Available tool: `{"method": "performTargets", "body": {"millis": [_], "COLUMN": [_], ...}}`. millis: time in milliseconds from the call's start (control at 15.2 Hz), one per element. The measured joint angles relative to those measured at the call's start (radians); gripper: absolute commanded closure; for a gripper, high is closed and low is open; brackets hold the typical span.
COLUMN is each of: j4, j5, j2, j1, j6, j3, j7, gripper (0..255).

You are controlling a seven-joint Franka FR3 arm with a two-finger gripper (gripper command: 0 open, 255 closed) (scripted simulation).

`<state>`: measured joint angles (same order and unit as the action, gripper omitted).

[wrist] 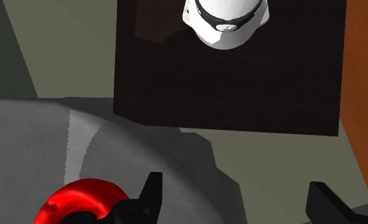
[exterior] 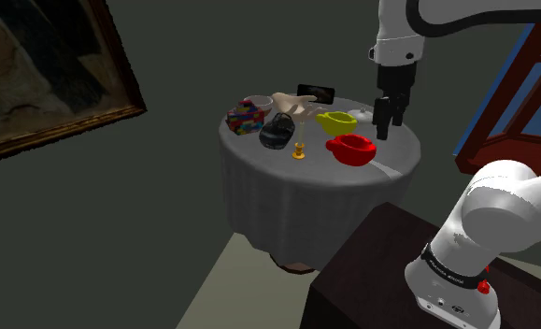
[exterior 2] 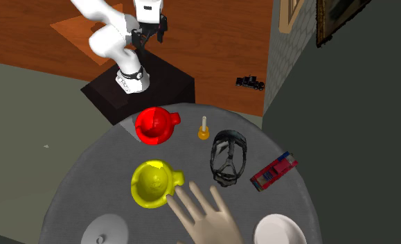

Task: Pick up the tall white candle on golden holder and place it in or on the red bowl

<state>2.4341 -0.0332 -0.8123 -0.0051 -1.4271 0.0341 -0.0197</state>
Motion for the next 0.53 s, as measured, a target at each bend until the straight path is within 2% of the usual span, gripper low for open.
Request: {"method": "performTargets", "body": {"millis": [66, 198, 528], "j4": [0.000, 0.024, 0.110], "j5": [0.000, -0.003, -0.014], "j2": [0.000, 0.009, 0.058], "j1": [0.000, -0.004, -0.023], "j6": [0.000, -0.059, -0.308], "j3": [0.000, -0.003, -0.016], "j7": [0.000, -0.004, -0.021], "gripper": [0, 0, 0]}}
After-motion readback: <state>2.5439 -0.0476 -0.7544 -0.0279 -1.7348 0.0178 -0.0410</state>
